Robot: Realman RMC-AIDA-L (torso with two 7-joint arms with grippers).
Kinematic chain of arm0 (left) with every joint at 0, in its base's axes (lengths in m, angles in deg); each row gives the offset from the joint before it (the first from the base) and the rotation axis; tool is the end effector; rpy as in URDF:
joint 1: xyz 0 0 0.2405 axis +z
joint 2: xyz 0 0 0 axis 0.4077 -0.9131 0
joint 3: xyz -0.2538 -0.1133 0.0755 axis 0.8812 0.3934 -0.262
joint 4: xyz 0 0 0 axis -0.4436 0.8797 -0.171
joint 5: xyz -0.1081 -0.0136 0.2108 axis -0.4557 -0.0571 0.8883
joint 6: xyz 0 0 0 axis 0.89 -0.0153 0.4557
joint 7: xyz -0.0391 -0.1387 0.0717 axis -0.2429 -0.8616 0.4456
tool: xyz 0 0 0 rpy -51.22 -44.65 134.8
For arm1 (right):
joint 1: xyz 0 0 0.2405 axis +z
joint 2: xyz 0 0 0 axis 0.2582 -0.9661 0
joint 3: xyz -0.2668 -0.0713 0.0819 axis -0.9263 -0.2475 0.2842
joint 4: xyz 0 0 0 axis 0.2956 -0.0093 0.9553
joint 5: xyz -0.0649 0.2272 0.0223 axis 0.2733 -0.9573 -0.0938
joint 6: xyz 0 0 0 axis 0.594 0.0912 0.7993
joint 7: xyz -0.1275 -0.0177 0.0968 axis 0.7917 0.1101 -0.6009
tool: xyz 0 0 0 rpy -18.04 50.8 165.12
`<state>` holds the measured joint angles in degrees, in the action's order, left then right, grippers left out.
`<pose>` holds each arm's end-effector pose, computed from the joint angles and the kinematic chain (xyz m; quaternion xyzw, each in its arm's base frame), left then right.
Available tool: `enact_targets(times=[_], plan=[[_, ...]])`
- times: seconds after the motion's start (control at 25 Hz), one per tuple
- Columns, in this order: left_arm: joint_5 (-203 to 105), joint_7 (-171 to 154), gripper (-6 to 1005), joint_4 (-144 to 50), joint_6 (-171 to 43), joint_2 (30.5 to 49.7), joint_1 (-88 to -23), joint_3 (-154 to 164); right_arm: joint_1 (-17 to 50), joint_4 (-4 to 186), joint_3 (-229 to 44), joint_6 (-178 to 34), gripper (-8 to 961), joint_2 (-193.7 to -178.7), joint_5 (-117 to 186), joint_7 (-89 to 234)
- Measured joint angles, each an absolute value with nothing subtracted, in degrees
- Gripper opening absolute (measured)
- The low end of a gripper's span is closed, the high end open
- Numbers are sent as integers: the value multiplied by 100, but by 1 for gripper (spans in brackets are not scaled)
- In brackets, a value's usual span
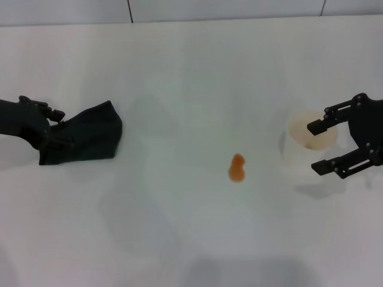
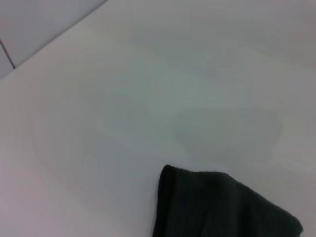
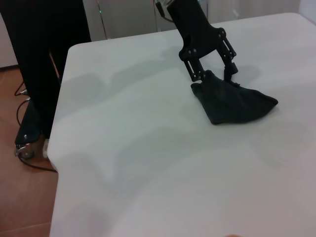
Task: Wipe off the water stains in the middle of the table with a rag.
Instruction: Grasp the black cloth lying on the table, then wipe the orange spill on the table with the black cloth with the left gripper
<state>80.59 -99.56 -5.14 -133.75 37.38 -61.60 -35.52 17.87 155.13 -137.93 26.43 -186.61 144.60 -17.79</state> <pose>-0.3330 0.4319 0.0250 -0.9587 -0.2041 0.0673 0.1865 0.2324 0.3774 0.0536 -0.9970 0.0592 0.0303 0.0402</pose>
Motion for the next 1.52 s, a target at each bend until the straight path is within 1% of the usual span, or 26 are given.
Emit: enact_targets(times=[0.36, 0.56, 0.8, 1.32, 1.52], plan=[[8072, -9902, 743, -792, -13178, 3794, -6191, -3550, 1791, 15513, -13784, 2611, 764, -18621, 14460, -1774], [8079, -9849, 743, -972, -13026, 3778, -6202, -3558, 1765, 15520, -13759, 2602, 764, -18610, 14461, -1774], [8199, -9874, 531, -991, -12845, 3803, -6192, -3558, 1744, 15518, -13734, 2569, 764, -18590, 14466, -1774], [8265, -9931, 312, -993, -12811, 3813, -6167, -3558, 1760, 15512, -13761, 2398, 764, -18589, 14469, -1765], [8281, -9984, 145, -1037, -12887, 3813, -6223, -3558, 1770, 15513, -13773, 2344, 764, -18594, 14470, -1765]])
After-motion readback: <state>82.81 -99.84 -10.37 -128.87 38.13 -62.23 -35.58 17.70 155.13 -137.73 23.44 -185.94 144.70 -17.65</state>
